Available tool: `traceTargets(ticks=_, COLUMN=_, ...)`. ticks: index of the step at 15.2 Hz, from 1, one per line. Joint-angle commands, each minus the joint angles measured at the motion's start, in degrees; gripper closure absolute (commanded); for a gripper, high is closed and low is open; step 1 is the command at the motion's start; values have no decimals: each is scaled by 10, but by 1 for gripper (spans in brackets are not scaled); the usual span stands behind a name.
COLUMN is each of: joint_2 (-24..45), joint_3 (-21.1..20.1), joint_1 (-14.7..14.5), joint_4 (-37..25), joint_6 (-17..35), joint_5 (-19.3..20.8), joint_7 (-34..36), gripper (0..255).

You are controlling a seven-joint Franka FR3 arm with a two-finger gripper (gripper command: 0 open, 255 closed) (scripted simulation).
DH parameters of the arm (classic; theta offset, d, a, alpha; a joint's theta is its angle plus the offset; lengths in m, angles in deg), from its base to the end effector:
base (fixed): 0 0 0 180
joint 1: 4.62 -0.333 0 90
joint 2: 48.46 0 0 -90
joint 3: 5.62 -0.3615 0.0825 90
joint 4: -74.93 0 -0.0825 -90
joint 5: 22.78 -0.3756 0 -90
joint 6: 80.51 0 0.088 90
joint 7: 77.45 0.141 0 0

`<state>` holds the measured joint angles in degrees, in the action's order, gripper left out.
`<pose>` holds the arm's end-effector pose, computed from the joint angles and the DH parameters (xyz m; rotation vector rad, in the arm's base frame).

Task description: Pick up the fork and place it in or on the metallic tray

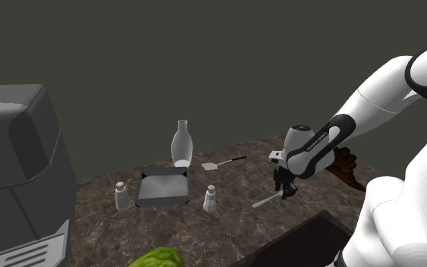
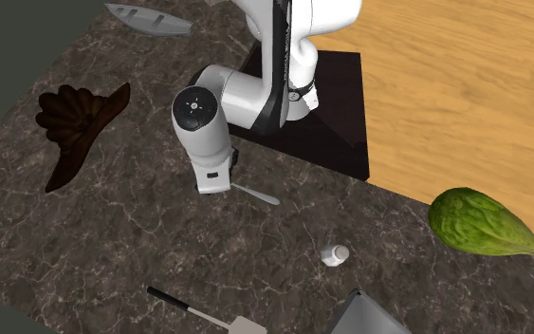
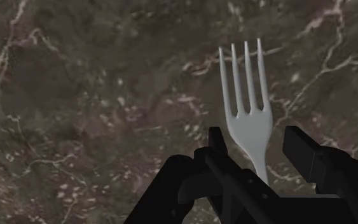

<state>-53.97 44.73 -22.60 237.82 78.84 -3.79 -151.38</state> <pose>0.3106 -0.1748 0.2358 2.6977 1.5401 -0.0434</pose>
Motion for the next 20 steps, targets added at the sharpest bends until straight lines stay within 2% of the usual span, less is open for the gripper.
traceTargets(ticks=1, joint_2=2, joint_3=0, joint_1=0, joint_4=0, joint_6=2, joint_5=0, joint_7=0, gripper=255)
traceTargets(ticks=6, joint_2=2, joint_3=0, joint_1=0, joint_4=0, joint_6=2, joint_5=0, joint_7=0, gripper=255)
traceTargets(ticks=8, joint_2=-29, joint_3=-10, joint_1=17, joint_4=-2, joint_6=-26, joint_5=37, joint_7=25, gripper=255)
traceTargets(ticks=11, joint_2=-71, joint_3=-26, joint_1=38, joint_4=-5, joint_6=-68, joint_5=71, joint_7=48, gripper=255)
traceTargets(ticks=15, joint_2=-122, joint_3=-47, joint_1=60, joint_4=-11, joint_6=-122, joint_5=94, joint_7=64, gripper=255)
traceTargets(ticks=20, joint_2=-177, joint_3=-72, joint_1=77, joint_4=-20, joint_6=-186, joint_5=104, joint_7=73, gripper=255)
